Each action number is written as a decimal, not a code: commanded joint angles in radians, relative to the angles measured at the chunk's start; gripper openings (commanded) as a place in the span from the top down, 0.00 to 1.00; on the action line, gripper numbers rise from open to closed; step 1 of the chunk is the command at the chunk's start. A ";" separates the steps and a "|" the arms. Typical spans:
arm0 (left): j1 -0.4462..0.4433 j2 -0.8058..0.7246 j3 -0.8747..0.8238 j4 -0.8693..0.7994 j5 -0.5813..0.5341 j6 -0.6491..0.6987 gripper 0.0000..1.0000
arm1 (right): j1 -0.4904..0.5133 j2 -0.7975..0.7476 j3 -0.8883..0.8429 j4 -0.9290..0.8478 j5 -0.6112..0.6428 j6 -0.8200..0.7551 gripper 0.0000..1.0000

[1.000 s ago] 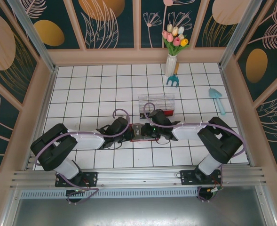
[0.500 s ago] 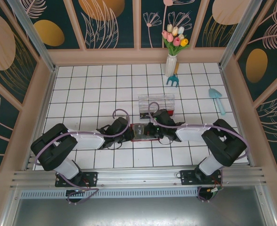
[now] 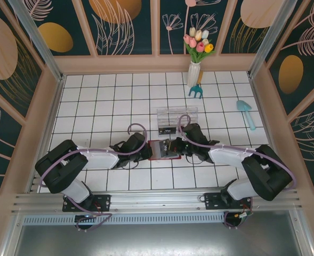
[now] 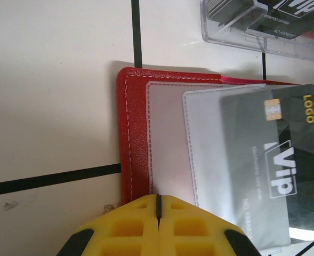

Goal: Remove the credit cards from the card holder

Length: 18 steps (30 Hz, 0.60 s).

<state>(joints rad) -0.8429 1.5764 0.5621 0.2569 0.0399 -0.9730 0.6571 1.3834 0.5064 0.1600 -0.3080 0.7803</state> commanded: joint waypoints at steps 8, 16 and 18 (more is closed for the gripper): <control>0.014 0.025 0.010 -0.097 -0.029 0.006 1.00 | -0.082 -0.180 -0.088 -0.099 0.007 -0.064 1.00; 0.015 -0.010 0.024 -0.093 -0.029 0.010 1.00 | -0.090 -0.355 0.022 -0.313 0.087 -0.180 1.00; 0.015 -0.048 0.018 -0.088 -0.040 0.004 0.93 | -0.088 -0.364 0.059 -0.351 0.103 -0.222 1.00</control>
<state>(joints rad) -0.8364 1.5703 0.5800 0.2165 0.0357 -0.9722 0.5747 1.0439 0.4984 -0.0952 -0.2512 0.6430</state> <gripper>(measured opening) 0.071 0.049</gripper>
